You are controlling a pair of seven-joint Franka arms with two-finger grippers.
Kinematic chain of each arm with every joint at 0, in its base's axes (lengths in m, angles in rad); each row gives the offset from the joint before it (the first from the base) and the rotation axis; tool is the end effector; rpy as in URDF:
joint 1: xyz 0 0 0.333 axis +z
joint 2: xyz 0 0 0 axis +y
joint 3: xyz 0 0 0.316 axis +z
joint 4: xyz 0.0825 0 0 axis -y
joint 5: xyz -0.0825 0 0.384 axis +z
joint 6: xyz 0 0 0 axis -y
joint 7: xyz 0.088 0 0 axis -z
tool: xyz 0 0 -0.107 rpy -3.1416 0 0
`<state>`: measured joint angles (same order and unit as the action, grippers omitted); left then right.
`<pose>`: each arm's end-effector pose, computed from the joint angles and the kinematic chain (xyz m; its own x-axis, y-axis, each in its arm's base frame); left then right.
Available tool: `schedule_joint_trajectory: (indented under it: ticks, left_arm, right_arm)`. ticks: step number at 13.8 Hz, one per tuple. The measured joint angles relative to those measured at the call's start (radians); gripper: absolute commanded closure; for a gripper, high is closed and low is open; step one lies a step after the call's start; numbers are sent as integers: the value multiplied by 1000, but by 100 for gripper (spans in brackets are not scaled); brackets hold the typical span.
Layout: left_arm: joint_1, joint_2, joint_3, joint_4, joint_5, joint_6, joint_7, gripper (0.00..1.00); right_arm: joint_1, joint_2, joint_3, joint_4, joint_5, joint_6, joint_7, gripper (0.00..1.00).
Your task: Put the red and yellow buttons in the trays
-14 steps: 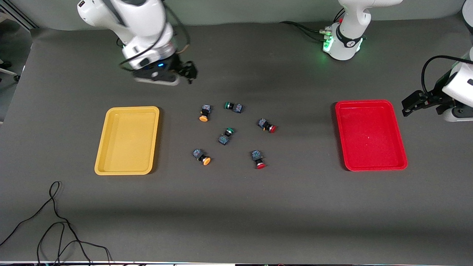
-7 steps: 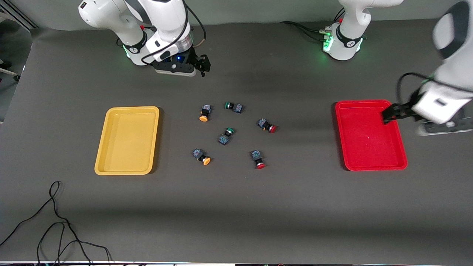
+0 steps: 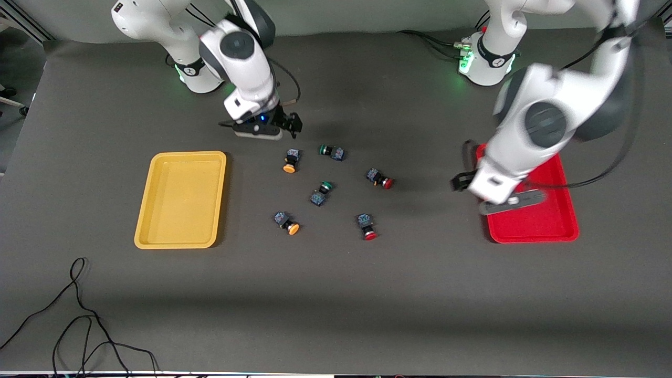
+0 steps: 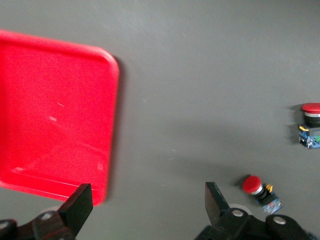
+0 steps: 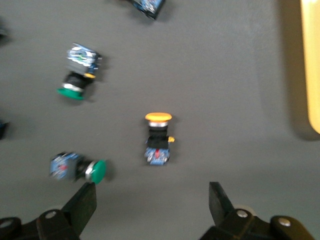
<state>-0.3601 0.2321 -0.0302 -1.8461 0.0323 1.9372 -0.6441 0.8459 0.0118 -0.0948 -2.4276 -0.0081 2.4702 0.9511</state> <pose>0.5568 -0.2257 0.3888 0.9652 0.2419 -0.0996 0.2320 -0.9674 -0.1014 0.3571 0.3334 0.3039 0.9810 -0.1927 0.0231 -0.1922 -0.9811 -0.0214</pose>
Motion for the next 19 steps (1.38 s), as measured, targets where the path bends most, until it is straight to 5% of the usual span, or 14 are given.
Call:
schedule_joint_trajectory:
  ticks: [7,13,19]
  left_arm:
    - [-148,172,-153,-35,-3,197,-474,1]
    - [-147,216,-169,-96,-50,314,-601,2]
    - [-145,282,-171,-96,-131,381,-638,6]
  right_arm:
    - [-1,270,-17,16,0,250,0,0]
    - [0,344,-17,52,0,275,0,0]
    - [0,376,-17,63,0,300,0,67]
